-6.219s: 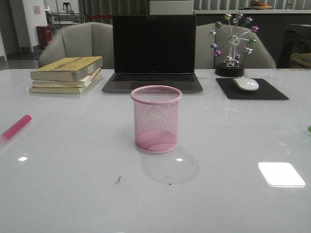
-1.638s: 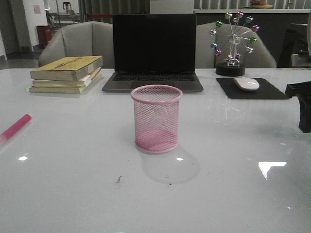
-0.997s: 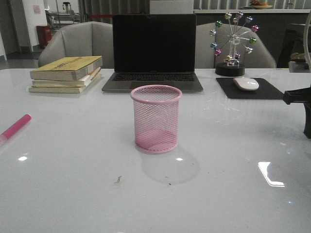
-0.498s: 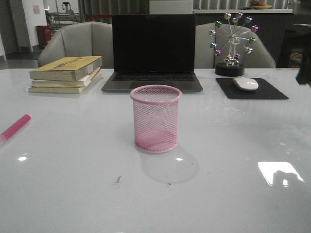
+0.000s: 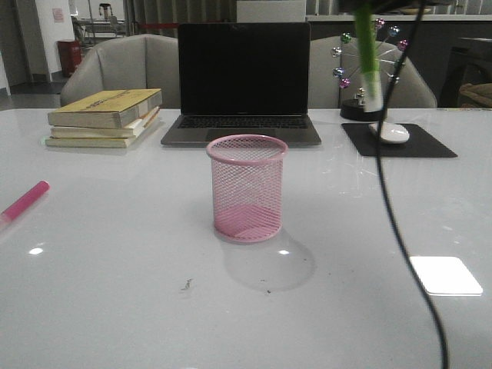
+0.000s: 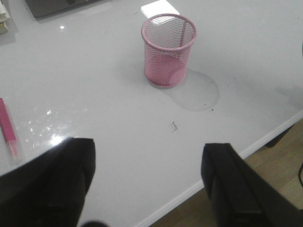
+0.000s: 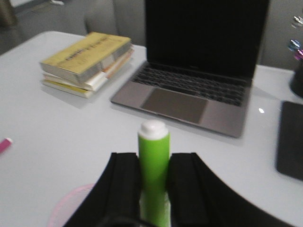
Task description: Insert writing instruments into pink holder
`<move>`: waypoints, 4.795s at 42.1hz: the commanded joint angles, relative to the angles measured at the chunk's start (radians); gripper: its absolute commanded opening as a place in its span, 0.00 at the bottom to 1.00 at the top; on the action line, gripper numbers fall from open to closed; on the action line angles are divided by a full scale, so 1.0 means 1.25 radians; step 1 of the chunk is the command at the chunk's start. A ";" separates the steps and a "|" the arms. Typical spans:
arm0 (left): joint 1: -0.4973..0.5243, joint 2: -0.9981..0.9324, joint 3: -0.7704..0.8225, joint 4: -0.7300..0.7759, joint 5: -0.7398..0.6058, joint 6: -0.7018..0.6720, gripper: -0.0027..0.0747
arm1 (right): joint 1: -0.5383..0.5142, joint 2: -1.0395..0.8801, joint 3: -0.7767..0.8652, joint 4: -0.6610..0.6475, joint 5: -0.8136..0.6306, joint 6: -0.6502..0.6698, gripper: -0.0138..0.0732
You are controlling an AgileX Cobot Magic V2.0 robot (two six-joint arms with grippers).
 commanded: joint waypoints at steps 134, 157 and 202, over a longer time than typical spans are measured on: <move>-0.007 0.002 -0.021 -0.006 -0.081 -0.001 0.72 | 0.119 -0.583 0.079 -0.130 0.826 0.069 0.61; 0.115 0.182 -0.110 0.047 0.065 -0.001 0.72 | 0.119 -0.583 0.079 -0.130 0.828 0.069 0.61; 0.426 1.039 -0.705 0.005 0.106 -0.001 0.72 | 0.119 -0.583 0.079 -0.130 0.828 0.069 0.61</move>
